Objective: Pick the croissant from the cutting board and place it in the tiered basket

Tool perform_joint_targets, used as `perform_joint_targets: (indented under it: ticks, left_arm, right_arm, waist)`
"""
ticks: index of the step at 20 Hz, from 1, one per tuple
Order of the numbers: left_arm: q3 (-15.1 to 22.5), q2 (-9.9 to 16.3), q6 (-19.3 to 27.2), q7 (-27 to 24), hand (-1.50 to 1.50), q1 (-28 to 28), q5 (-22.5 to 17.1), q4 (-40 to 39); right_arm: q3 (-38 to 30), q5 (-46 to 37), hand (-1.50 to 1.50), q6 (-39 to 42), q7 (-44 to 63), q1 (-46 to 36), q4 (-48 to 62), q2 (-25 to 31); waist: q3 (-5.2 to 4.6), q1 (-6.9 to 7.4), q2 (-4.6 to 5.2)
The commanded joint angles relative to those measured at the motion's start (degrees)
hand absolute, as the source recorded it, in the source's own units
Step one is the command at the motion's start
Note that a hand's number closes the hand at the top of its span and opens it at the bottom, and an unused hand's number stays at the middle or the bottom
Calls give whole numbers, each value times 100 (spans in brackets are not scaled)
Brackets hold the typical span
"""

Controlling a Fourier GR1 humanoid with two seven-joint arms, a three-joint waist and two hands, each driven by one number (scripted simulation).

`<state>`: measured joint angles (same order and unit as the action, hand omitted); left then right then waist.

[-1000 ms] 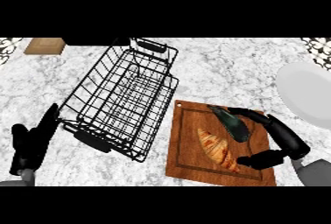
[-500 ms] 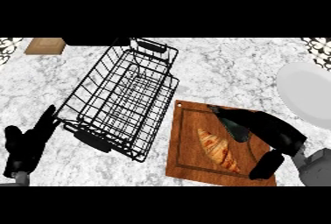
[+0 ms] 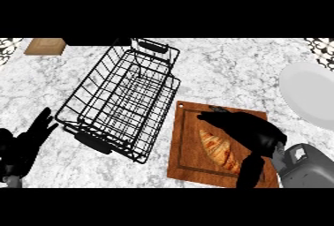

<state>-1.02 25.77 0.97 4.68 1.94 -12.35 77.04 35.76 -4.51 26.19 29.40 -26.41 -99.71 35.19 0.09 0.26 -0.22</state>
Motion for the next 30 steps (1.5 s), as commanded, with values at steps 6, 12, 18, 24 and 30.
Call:
perform_joint_targets:
  ticks: [6, 12, 18, 24, 30]
  left_arm:
    - [-115, -82, -152, 89, 0, 329, 121, 164]
    - [-245, -279, -89, 308, 0, 74, 294, 107]
    - [-379, -289, -182, 385, 0, 104, 395, 186]
    - [-582, -388, -439, -83, 0, 58, 498, -342]
    - [-634, -506, -479, 273, 0, 67, 590, 134]
  right_arm:
    - [-339, -131, -150, 964, 1278, -134, -114, -252]
    - [-998, -270, -150, 1424, 1403, 74, -130, -477]
    - [-1327, -573, -150, 1786, 471, 738, -5, -176]
    - [-1287, -1244, -150, 1659, 105, 646, 572, -880]
    - [-1693, -1642, -150, 1920, -567, 609, 915, -938]
  waist:
    - [-11, 3, 17]
    - [-10, -16, 21]
    - [-7, -15, 21]
    - [-9, -11, 27]
    - [-8, -2, 25]
